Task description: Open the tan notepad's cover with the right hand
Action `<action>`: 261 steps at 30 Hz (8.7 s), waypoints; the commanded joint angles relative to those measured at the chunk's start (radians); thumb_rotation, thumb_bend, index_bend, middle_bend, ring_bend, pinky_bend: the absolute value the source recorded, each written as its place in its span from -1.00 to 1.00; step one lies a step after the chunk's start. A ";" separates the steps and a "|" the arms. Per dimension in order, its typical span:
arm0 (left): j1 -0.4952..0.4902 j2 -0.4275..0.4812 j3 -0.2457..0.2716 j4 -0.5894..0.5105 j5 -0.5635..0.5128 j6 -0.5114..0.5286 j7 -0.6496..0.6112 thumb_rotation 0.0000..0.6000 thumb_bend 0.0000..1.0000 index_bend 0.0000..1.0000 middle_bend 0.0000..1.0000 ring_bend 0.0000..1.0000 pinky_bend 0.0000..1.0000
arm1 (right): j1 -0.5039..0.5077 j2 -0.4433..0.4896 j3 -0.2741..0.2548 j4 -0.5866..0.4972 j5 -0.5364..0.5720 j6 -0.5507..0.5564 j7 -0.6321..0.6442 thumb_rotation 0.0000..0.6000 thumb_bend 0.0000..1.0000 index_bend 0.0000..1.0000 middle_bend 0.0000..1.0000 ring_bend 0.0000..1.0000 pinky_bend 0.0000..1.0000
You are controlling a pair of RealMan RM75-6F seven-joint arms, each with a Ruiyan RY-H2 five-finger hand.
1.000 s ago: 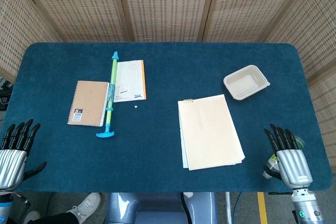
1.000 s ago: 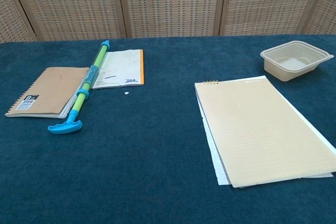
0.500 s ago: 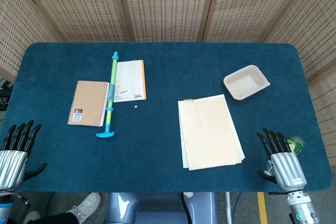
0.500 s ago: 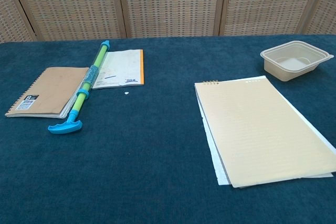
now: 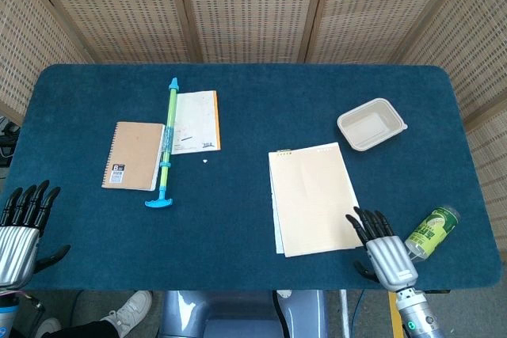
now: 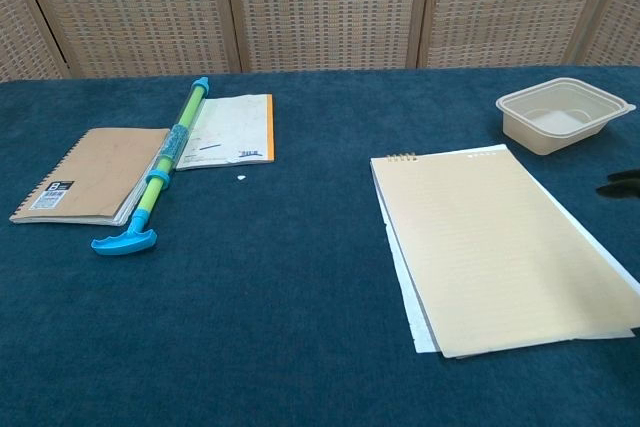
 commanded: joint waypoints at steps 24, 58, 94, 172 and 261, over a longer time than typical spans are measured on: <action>-0.001 -0.002 -0.002 0.003 -0.003 -0.005 0.002 1.00 -0.90 -1.00 -1.00 -1.00 -1.00 | 0.039 -0.159 0.025 0.125 0.107 -0.082 -0.045 1.00 -0.07 -0.86 -1.00 -1.00 -1.00; -0.002 -0.006 -0.010 0.011 -0.003 0.006 -0.015 1.00 -0.90 -1.00 -1.00 -1.00 -1.00 | 0.104 -0.281 0.053 0.262 0.181 -0.152 -0.044 1.00 -0.05 -0.84 -1.00 -1.00 -1.00; -0.005 -0.011 -0.008 0.014 -0.002 -0.002 -0.018 1.00 -0.90 -1.00 -1.00 -1.00 -1.00 | 0.172 -0.320 0.123 0.241 0.198 -0.125 -0.062 1.00 0.45 -0.74 -1.00 -1.00 -1.00; -0.006 -0.017 0.004 0.009 0.015 -0.004 -0.005 1.00 -0.90 -1.00 -1.00 -1.00 -1.00 | 0.102 -0.023 -0.112 -0.011 -0.073 0.076 0.029 1.00 0.69 0.35 0.23 0.20 0.14; -0.060 -0.050 -0.040 0.042 -0.129 -0.096 0.019 1.00 -0.90 -1.00 -1.00 -1.00 -1.00 | 0.730 -0.226 0.387 0.587 0.601 -0.494 -0.048 1.00 0.08 0.03 -0.12 -0.15 -0.12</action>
